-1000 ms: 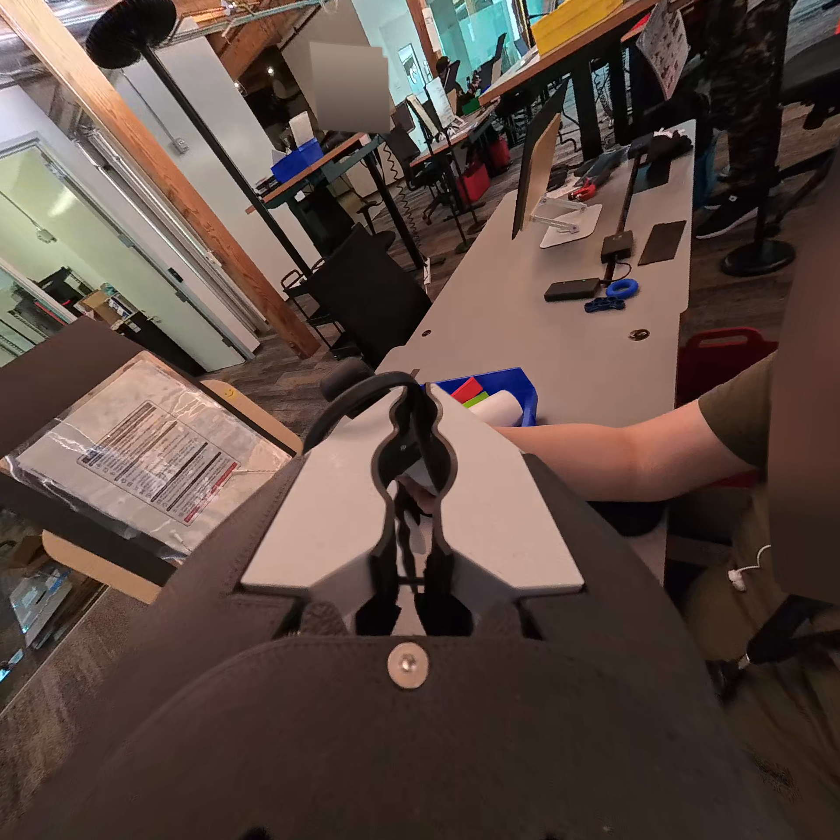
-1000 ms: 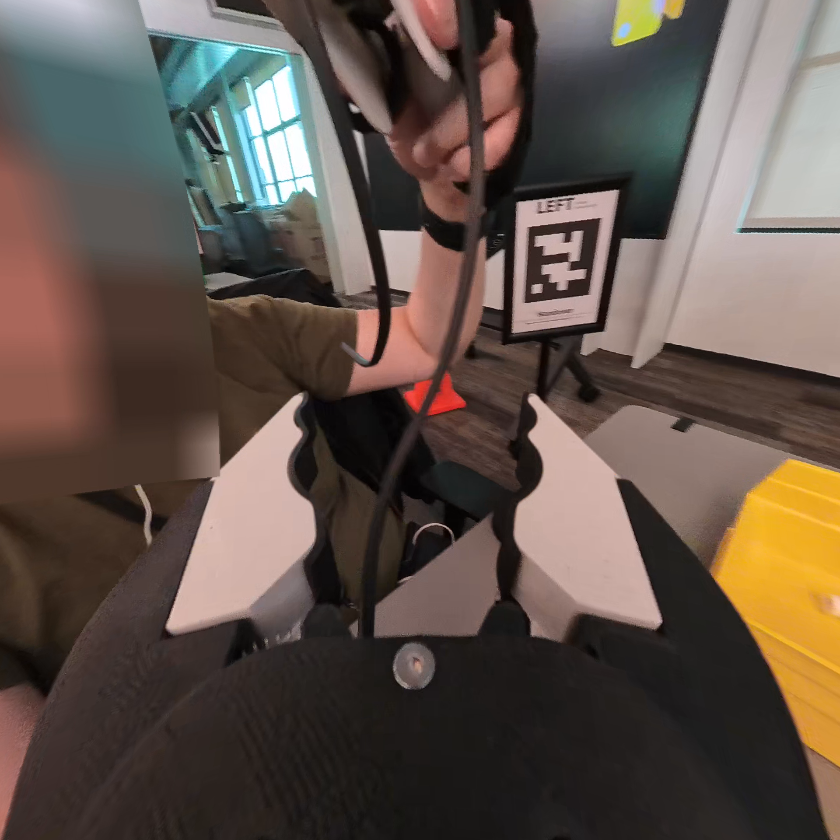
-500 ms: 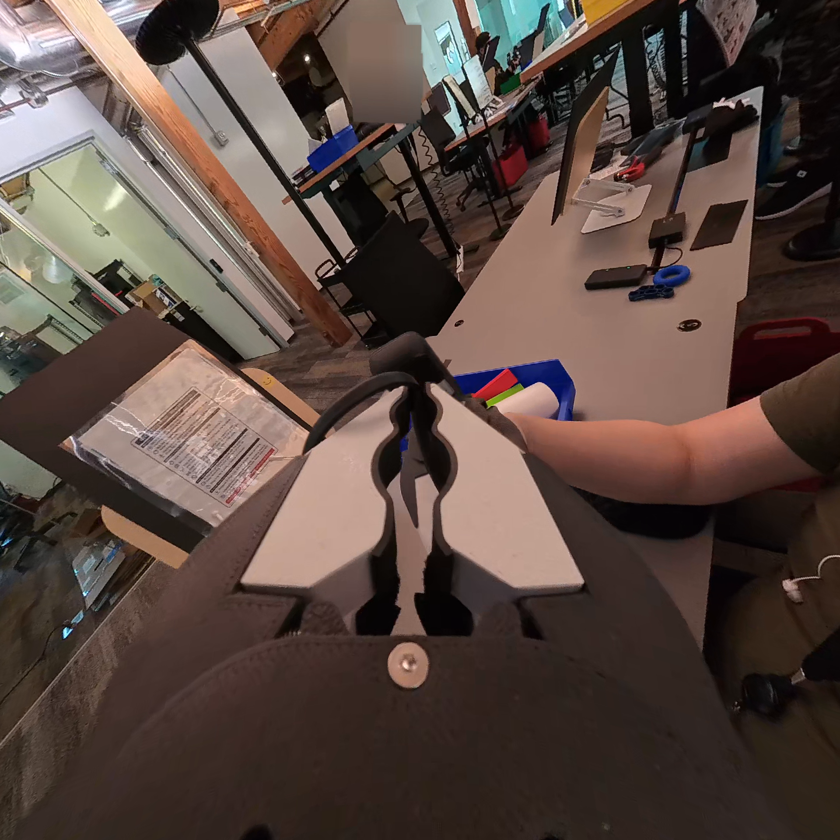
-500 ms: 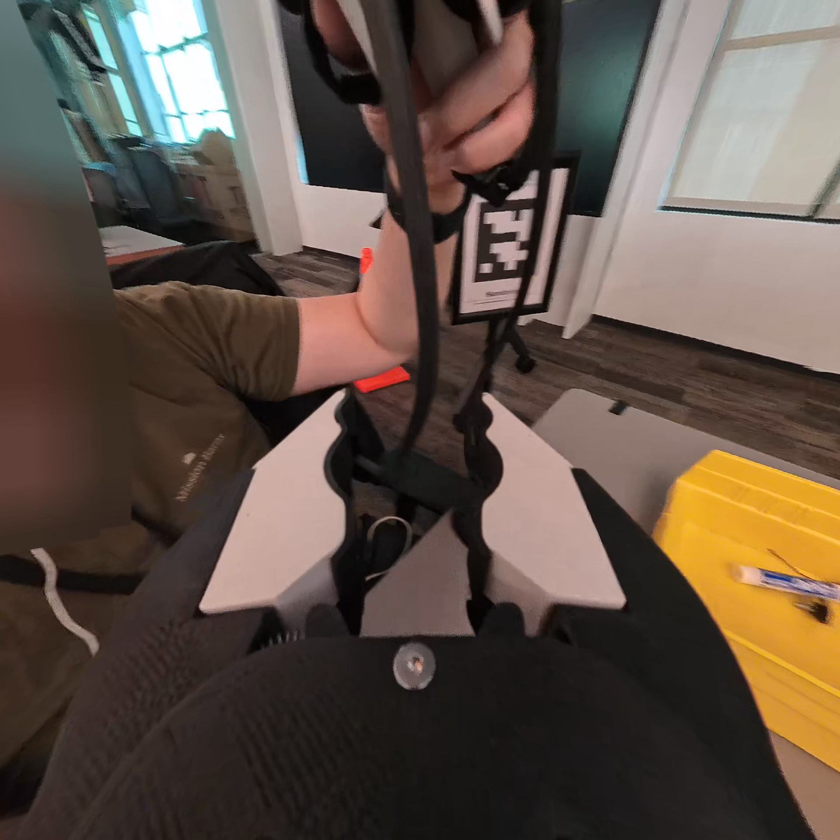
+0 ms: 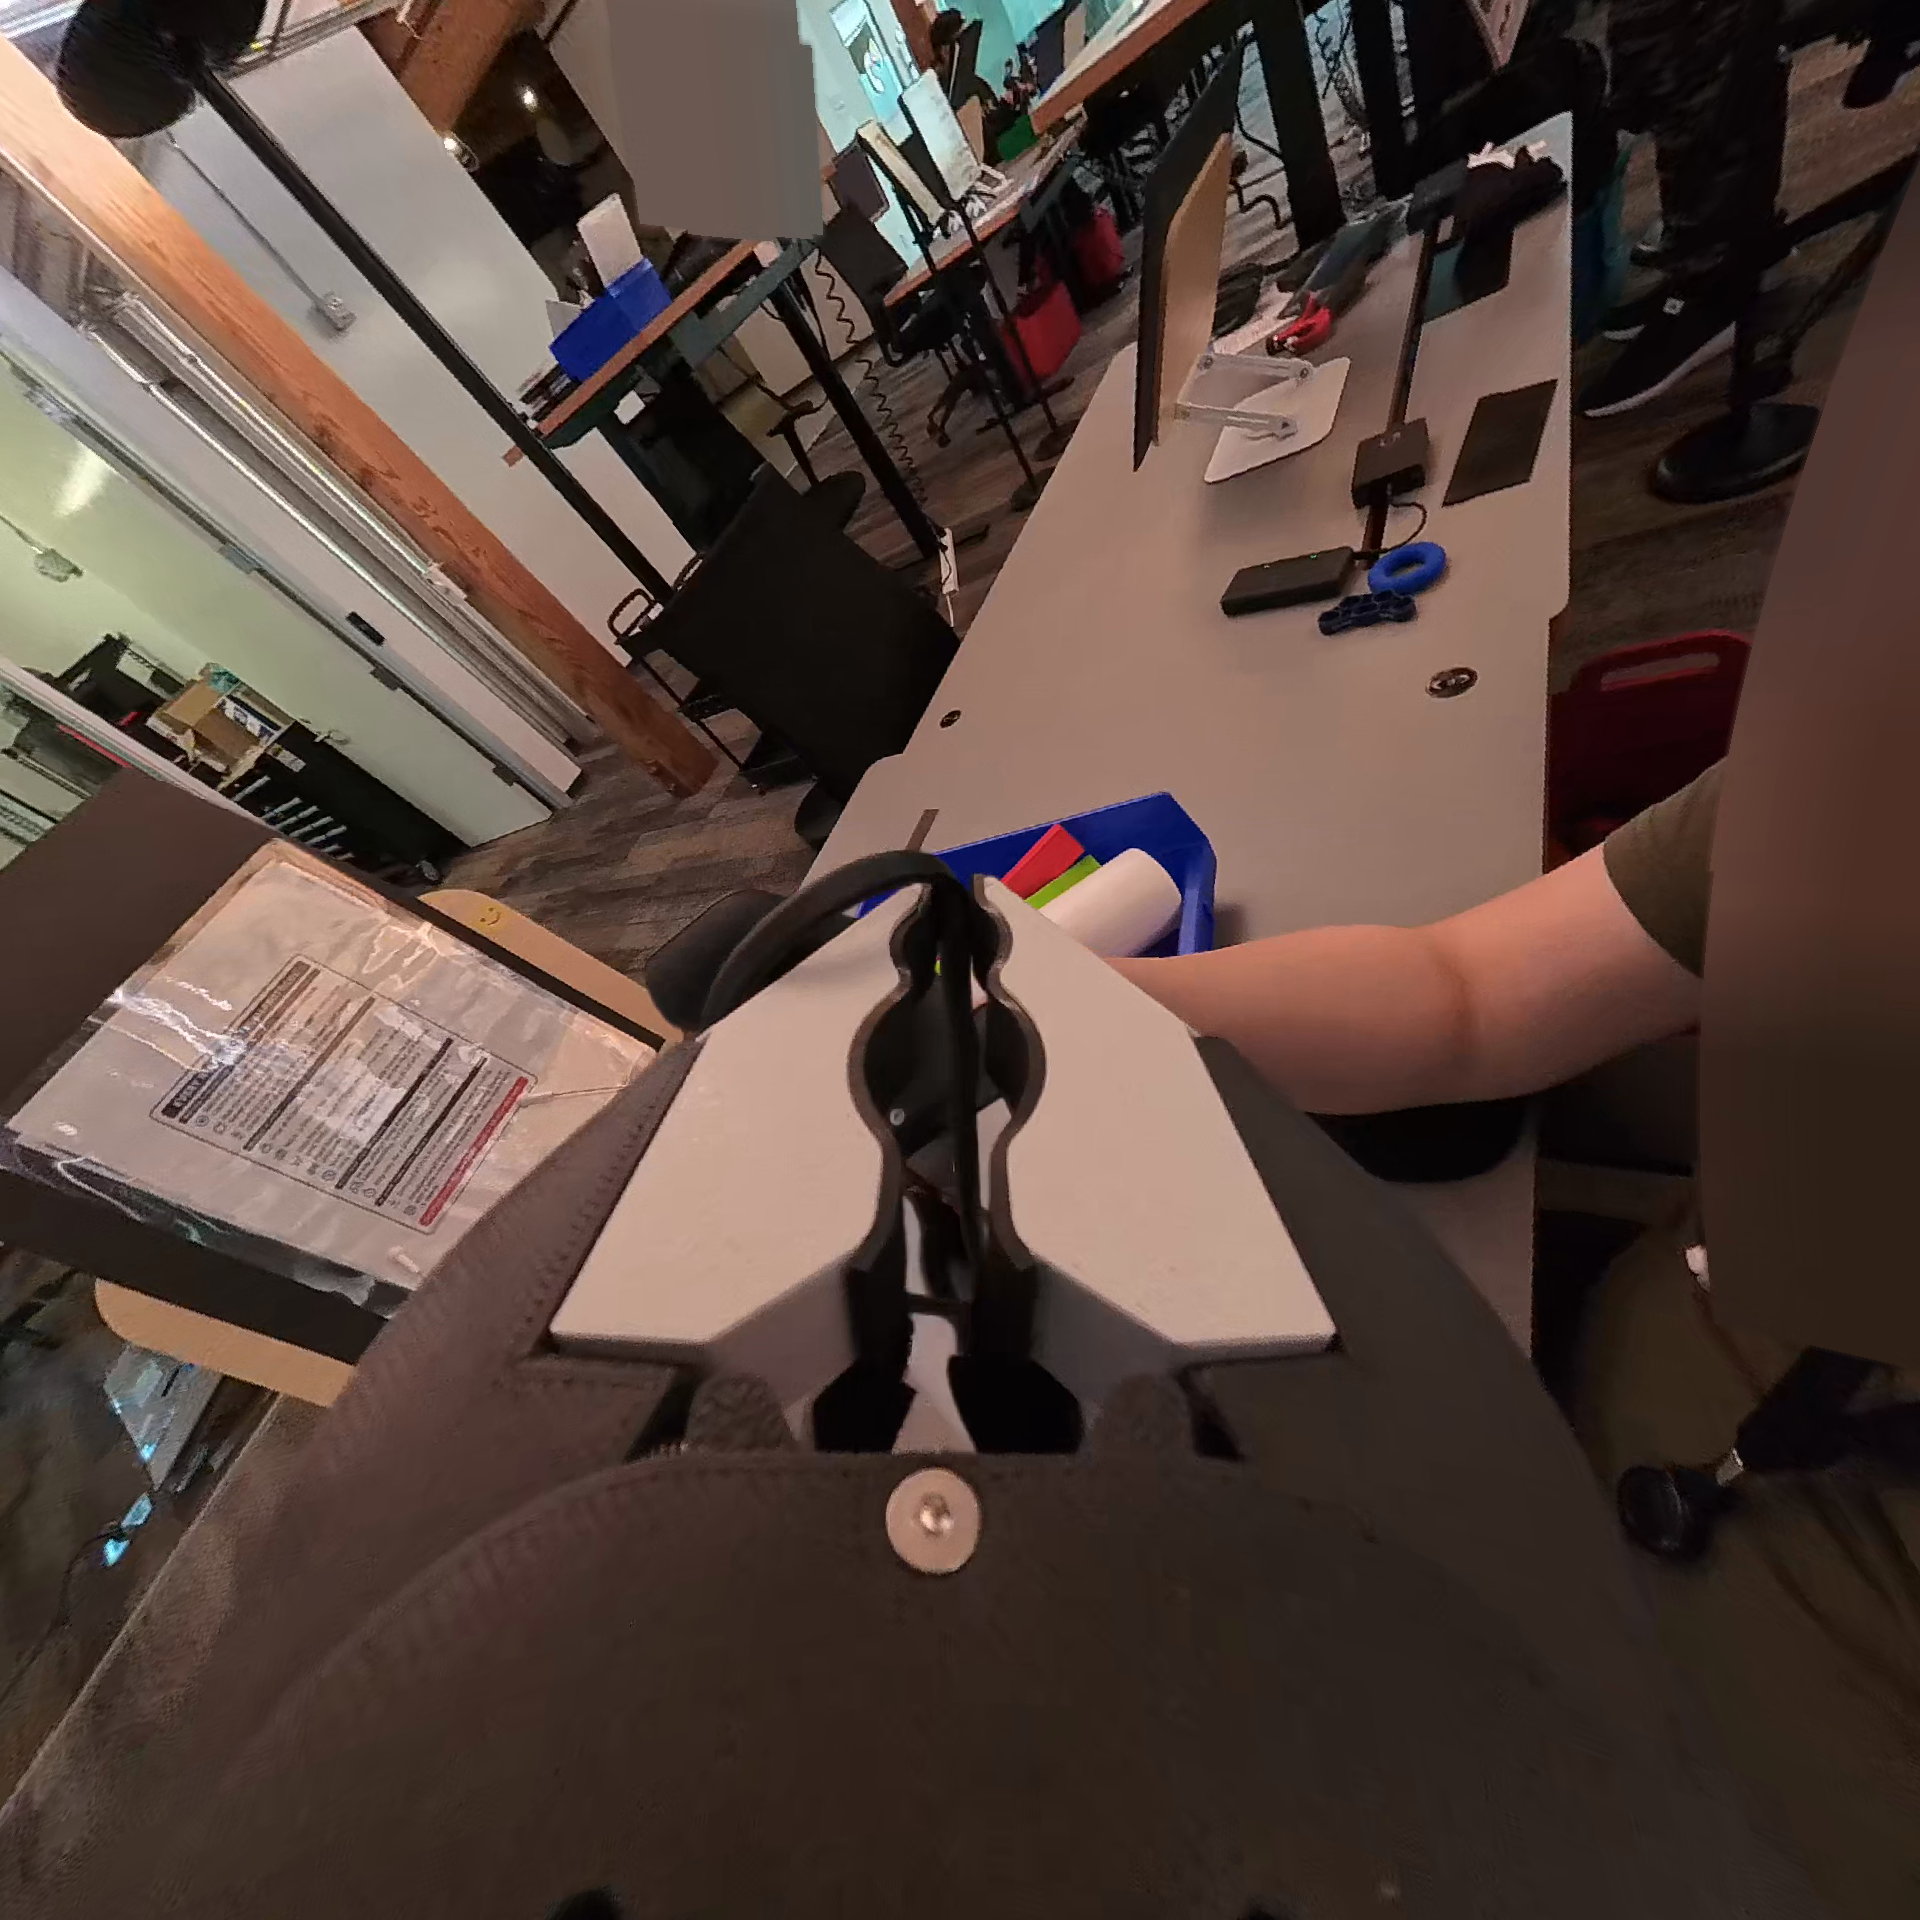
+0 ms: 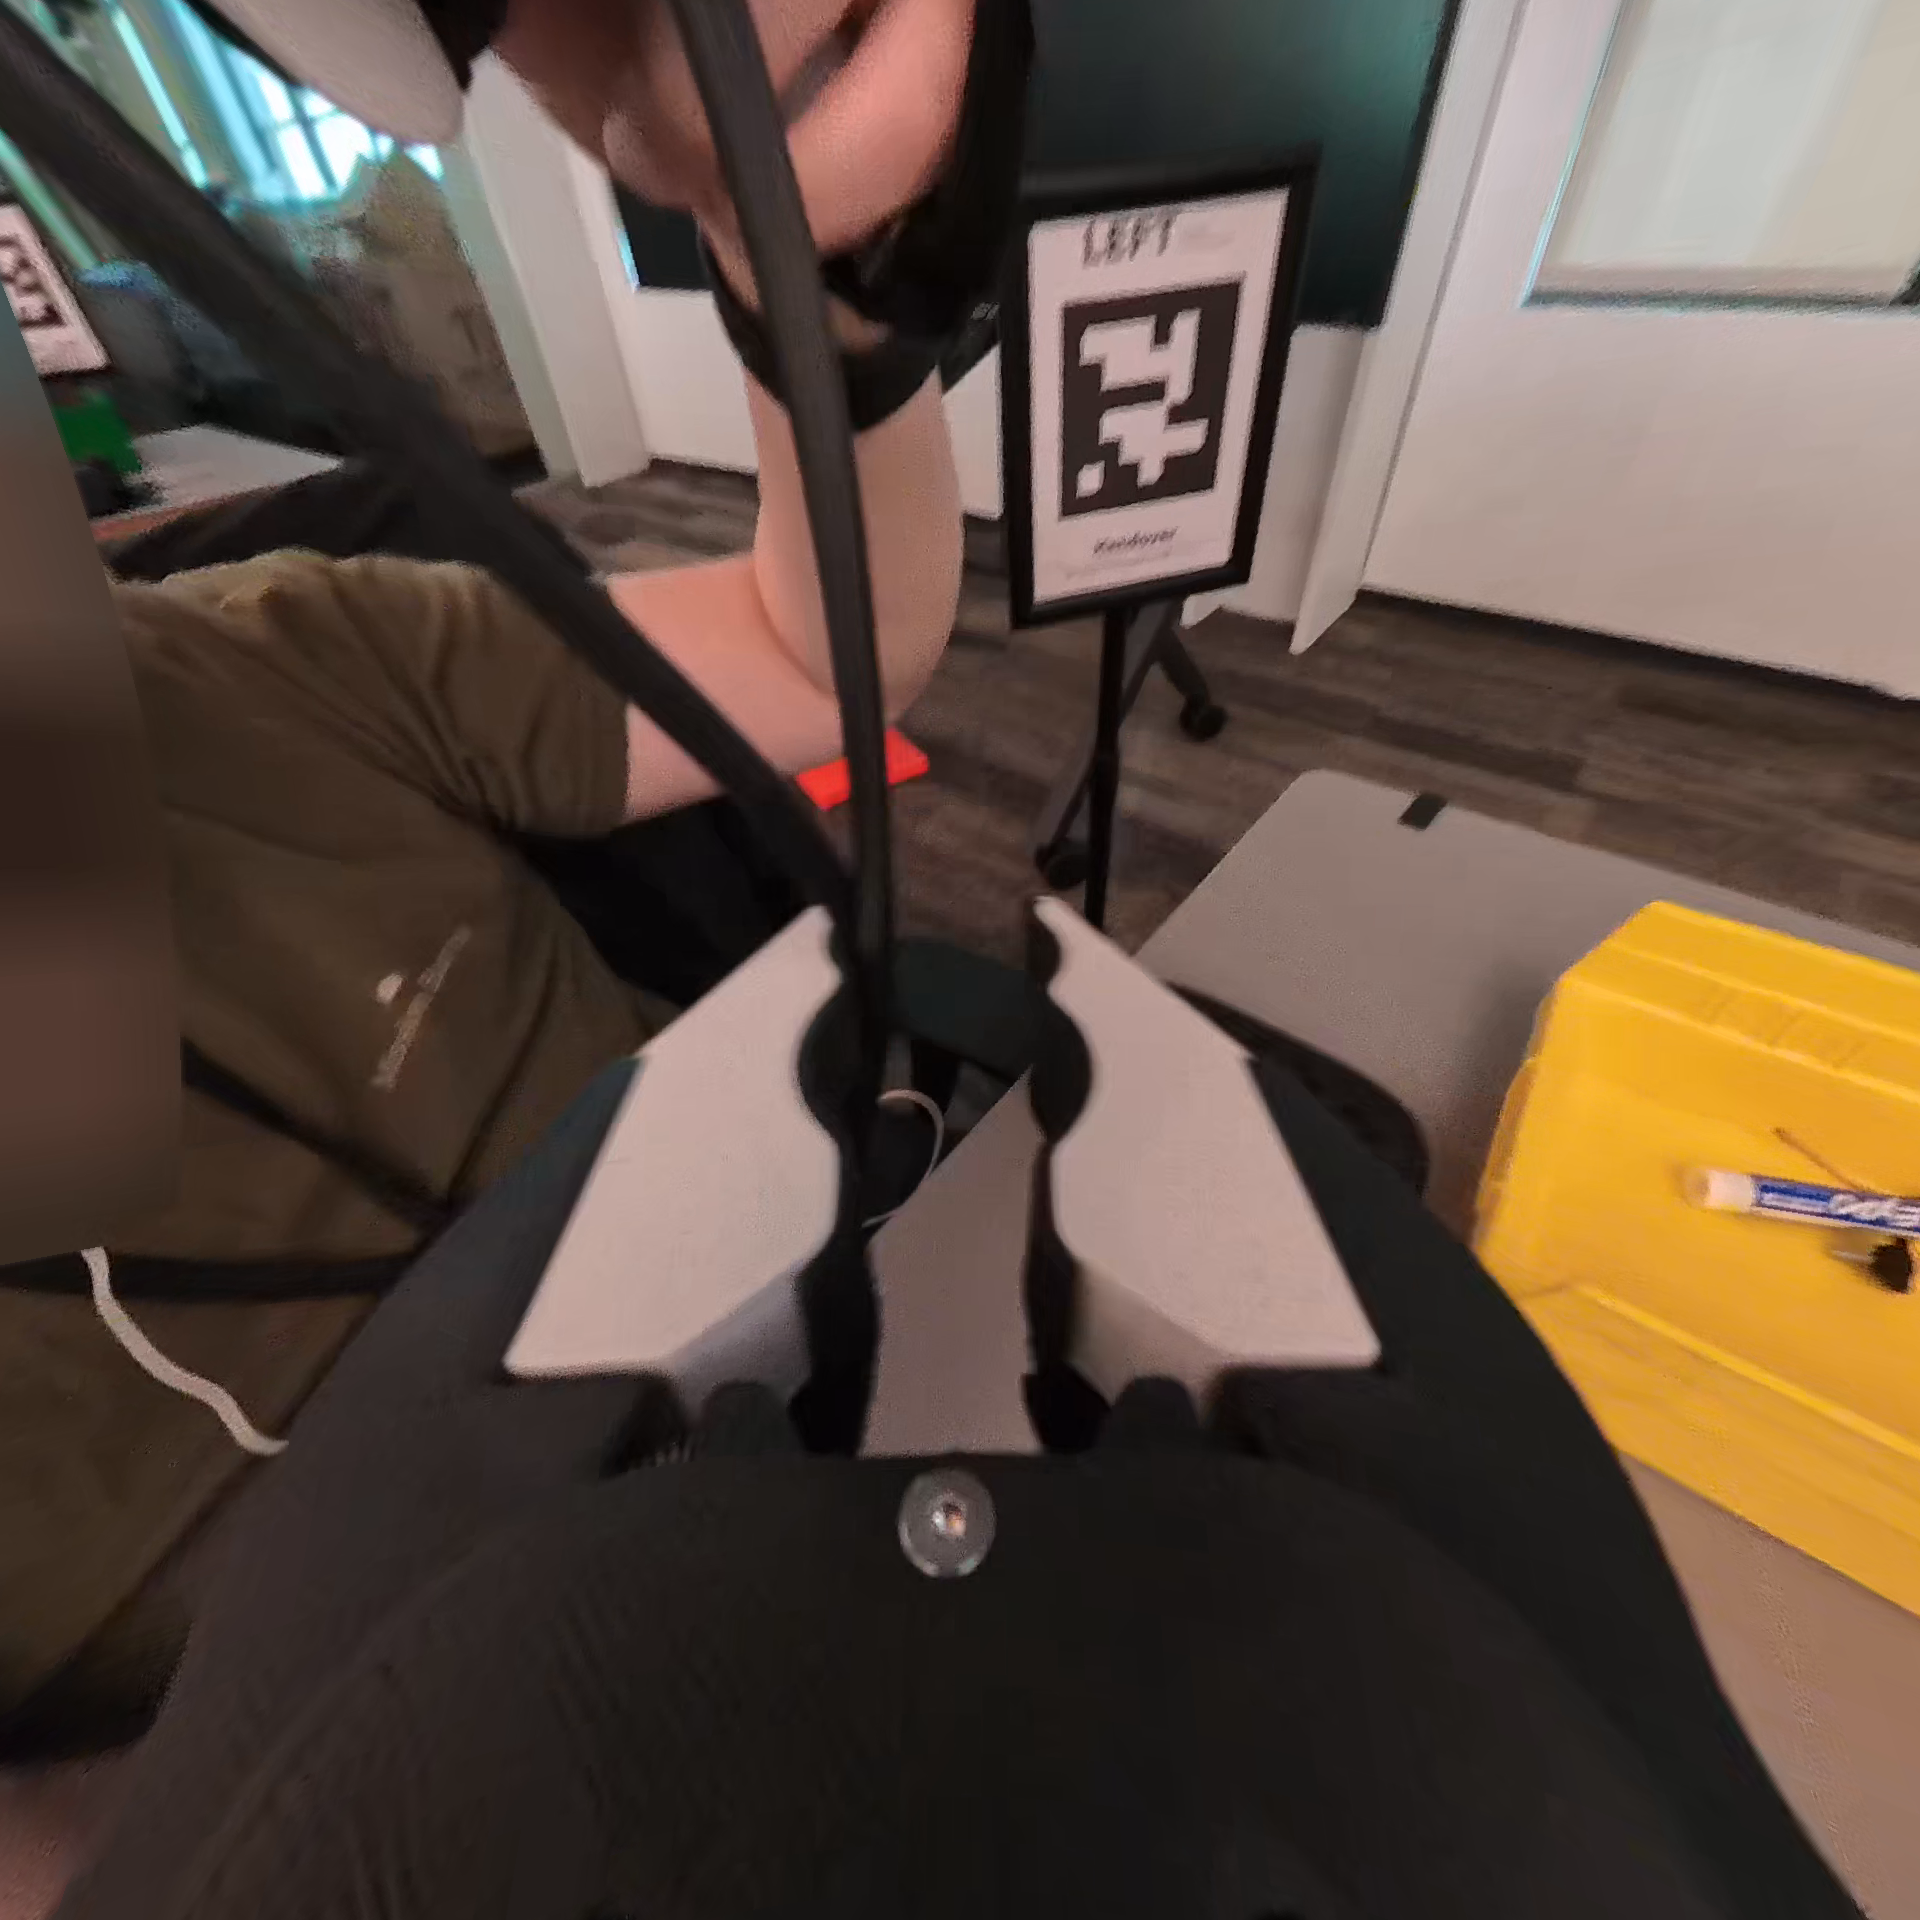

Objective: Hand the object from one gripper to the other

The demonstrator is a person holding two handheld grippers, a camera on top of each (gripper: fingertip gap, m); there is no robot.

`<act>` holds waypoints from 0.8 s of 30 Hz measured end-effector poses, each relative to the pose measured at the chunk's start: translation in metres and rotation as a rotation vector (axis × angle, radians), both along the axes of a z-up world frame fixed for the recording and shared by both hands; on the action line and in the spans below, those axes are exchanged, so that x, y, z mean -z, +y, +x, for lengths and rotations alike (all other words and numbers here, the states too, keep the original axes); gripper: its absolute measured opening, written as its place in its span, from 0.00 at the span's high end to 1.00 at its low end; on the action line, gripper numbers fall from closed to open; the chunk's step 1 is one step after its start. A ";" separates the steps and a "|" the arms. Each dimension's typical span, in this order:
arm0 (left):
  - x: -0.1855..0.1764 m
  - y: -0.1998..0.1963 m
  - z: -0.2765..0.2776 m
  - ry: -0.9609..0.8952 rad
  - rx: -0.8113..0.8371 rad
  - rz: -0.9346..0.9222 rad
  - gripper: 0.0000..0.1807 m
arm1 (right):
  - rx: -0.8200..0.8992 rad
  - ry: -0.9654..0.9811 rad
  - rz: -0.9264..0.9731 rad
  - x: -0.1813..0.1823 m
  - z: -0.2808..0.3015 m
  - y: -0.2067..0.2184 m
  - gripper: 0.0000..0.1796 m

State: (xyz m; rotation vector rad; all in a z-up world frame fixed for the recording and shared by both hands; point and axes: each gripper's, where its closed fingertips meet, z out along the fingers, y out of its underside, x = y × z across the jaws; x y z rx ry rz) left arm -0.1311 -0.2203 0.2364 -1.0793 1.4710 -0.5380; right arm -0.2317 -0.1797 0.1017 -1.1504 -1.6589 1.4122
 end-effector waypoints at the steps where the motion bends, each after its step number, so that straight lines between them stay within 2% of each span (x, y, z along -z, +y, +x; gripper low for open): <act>1: 0.001 -0.001 0.001 0.006 0.000 0.008 0.98 | -0.028 -0.018 -0.001 0.002 0.002 -0.004 0.93; 2: 0.003 -0.002 0.002 0.011 0.003 0.014 0.98 | -0.048 -0.018 0.003 0.002 0.004 -0.006 1.00; 8: 0.003 -0.002 -0.009 -0.037 -0.018 -0.018 0.98 | 0.033 -0.025 0.054 0.001 0.014 0.007 1.00; 15: 0.028 0.001 -0.058 -0.184 -0.111 -0.063 0.98 | 0.355 -0.030 0.190 -0.010 0.045 0.057 1.00; 19: 0.074 0.009 -0.087 -0.245 -0.169 -0.154 0.95 | 0.554 -0.025 0.361 -0.022 0.068 0.078 1.00; 24: 0.167 0.016 -0.104 -0.273 -0.104 -0.495 0.82 | 0.799 -0.133 0.501 -0.025 0.090 0.101 1.00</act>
